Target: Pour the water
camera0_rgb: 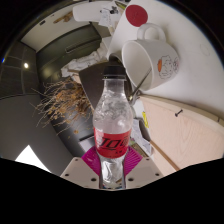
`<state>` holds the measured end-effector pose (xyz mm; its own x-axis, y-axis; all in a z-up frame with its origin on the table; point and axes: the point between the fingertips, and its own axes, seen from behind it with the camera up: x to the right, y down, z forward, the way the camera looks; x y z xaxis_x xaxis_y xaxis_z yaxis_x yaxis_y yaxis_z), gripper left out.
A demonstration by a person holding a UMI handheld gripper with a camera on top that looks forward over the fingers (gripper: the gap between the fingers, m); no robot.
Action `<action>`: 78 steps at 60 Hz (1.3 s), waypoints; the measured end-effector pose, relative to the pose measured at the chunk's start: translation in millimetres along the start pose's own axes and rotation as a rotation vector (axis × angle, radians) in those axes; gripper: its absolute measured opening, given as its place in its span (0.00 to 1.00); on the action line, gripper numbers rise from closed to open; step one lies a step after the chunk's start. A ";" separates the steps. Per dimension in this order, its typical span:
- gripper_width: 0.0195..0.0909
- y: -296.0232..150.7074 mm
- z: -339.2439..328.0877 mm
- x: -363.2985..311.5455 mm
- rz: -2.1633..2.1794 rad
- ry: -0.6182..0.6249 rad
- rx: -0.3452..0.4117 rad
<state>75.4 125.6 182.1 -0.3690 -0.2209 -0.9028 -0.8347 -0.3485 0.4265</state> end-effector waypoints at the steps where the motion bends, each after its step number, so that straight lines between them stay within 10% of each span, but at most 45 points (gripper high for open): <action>1: 0.07 -1.0 -0.3 0.7 -0.001 0.002 0.001; 25: 0.07 -27.7 -24.6 -98.7 -0.880 0.036 0.088; 45: 0.07 -192.1 -85.8 -169.8 -1.733 0.265 0.357; 78: 0.07 -315.8 -80.0 -28.5 -1.877 0.590 0.220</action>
<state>382.2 169.0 77.6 0.9998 -0.0122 0.0155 0.0098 -0.3735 -0.9276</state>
